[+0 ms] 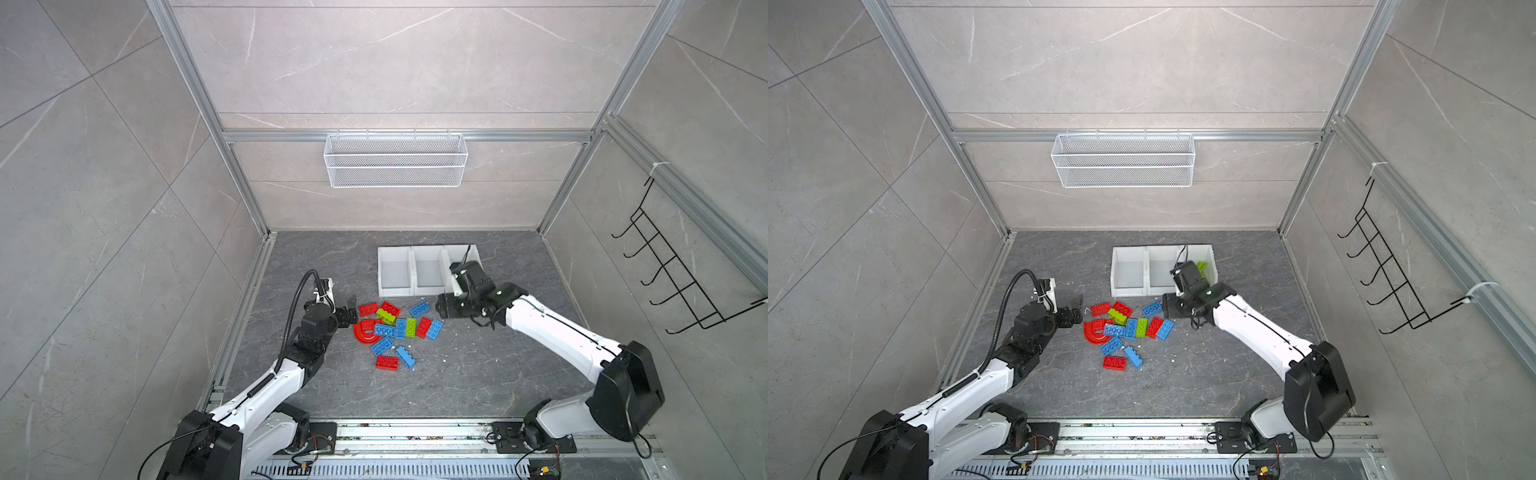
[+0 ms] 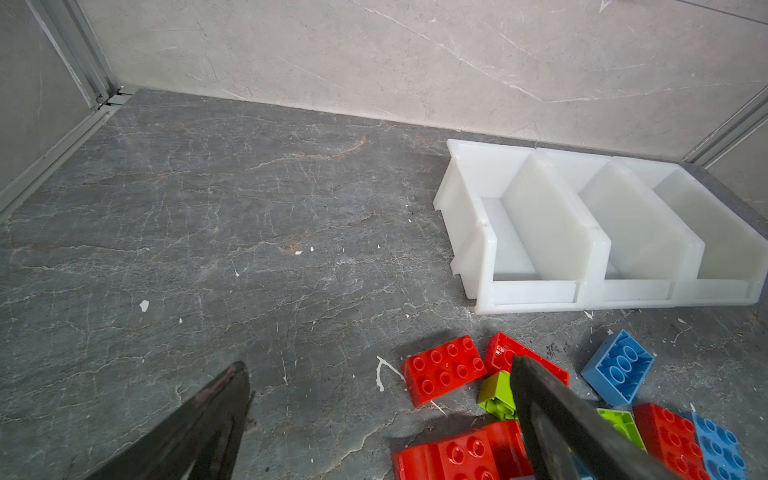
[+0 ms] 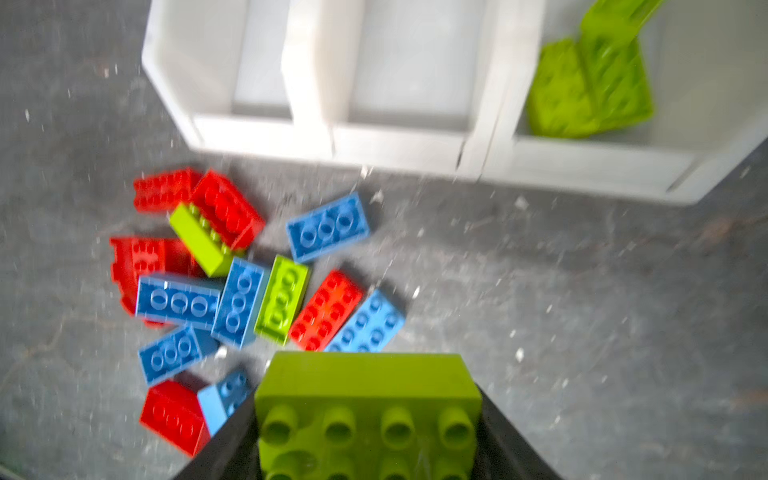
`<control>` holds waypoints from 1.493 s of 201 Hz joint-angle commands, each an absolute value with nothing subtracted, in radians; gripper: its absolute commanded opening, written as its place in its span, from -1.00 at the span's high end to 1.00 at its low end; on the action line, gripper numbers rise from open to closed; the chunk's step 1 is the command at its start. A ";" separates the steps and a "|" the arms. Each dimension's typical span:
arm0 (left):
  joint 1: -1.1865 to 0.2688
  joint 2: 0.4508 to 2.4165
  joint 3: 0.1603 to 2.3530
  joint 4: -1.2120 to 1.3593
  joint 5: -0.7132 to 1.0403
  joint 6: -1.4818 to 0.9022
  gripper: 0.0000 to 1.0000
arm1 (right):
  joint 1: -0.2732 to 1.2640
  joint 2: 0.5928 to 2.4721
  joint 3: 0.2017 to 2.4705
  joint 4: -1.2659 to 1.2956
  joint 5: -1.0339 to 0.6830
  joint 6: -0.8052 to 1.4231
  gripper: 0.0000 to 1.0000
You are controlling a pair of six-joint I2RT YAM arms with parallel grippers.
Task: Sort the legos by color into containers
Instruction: 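Carry the lime-green brick to the farthest bin compartment and release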
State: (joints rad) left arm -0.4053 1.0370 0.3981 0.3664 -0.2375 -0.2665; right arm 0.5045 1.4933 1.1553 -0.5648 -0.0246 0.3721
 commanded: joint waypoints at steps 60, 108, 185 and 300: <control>-0.402 1.039 0.424 0.400 -0.242 -0.268 -0.99 | 0.231 1.858 1.496 -0.483 -0.142 0.243 0.01; -0.402 1.046 0.425 0.404 -0.235 -0.269 -0.99 | 0.168 2.008 1.656 -0.520 -0.167 0.235 0.02; -0.402 1.037 0.420 0.405 -0.244 -0.268 -0.99 | 0.157 2.046 1.701 -0.552 -0.156 0.224 -0.06; -0.402 1.024 0.416 0.405 -0.244 -0.270 -0.99 | 0.155 2.069 1.718 -0.579 -0.144 0.205 -0.47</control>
